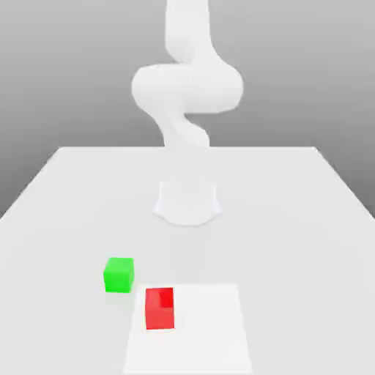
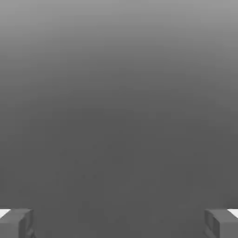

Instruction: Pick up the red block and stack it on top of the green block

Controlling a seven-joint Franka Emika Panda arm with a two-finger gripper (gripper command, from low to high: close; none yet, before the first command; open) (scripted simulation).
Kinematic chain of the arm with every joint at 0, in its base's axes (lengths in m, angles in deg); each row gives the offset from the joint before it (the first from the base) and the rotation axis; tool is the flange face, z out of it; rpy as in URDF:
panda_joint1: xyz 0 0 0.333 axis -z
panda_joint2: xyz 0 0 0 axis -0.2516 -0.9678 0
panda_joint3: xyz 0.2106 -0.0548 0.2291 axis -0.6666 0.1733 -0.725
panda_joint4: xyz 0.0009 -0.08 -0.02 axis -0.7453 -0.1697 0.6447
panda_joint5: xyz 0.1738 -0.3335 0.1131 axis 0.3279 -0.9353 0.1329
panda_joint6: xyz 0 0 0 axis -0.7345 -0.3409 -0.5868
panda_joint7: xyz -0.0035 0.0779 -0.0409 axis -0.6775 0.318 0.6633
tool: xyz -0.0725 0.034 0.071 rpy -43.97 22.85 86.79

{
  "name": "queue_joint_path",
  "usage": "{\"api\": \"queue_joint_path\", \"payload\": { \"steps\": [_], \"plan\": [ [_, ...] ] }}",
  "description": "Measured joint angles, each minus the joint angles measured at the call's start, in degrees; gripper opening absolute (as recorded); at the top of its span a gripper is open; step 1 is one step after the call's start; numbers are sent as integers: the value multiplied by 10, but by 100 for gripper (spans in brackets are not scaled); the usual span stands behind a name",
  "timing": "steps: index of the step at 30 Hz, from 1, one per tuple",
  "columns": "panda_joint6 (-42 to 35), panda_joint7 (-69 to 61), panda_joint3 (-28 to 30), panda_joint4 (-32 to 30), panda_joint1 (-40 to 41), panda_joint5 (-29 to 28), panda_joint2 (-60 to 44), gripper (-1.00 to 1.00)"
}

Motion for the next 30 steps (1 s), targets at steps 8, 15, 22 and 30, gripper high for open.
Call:
{"api": "queue_joint_path", "payload": {
  "steps": [8, 15, 22, 30],
  "plan": [
    [99, -21, 10, -93, 18, -29, -174, 0],
    [183, -57, 31, -173, 24, -28, -319, 0],
    [279, -116, 30, -223, 34, 20, -463, 0],
    [358, -128, 17, -212, 44, 35, -557, -100]
  ]
}}
